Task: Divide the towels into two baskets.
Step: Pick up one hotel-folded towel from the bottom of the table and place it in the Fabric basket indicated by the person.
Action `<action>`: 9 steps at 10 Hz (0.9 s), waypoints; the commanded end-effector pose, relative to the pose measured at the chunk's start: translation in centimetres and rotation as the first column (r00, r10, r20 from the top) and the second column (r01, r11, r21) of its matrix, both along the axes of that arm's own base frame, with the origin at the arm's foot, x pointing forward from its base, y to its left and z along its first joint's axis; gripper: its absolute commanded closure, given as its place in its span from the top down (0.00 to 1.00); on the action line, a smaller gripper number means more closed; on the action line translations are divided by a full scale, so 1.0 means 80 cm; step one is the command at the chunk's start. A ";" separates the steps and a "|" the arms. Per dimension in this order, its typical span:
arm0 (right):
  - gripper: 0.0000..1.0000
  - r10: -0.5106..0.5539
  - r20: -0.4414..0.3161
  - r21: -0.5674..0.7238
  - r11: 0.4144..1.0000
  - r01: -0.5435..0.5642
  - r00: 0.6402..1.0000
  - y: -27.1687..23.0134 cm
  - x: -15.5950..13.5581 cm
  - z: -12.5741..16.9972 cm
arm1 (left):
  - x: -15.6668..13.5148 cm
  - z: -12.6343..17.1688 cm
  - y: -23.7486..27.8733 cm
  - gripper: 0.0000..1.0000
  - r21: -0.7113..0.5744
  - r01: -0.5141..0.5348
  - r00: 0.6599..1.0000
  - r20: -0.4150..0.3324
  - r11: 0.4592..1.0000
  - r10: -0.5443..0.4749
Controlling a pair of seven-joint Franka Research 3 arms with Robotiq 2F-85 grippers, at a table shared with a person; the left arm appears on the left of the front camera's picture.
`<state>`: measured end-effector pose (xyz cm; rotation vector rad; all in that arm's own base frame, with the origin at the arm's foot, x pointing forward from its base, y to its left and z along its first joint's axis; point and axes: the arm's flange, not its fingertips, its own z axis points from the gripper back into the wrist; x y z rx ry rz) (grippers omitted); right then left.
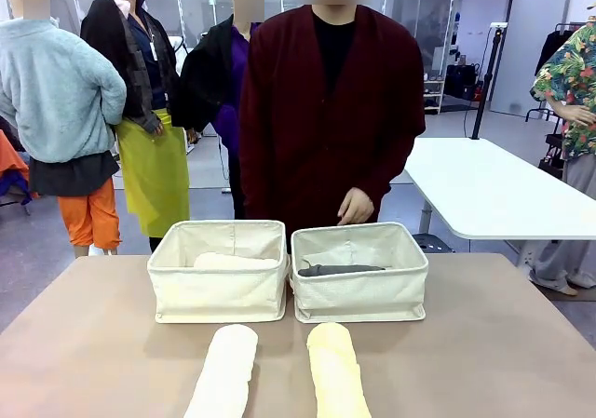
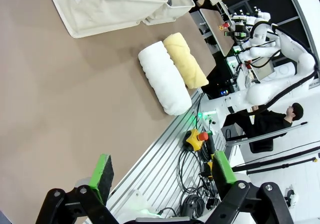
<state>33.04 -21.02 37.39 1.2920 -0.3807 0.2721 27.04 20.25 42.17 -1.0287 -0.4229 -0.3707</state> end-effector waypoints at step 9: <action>1.00 -0.241 -0.145 -0.200 0.957 0.210 0.960 0.119 -0.004 0.014 | -0.004 0.002 0.002 1.00 0.003 0.004 1.000 0.006 1.000 -0.004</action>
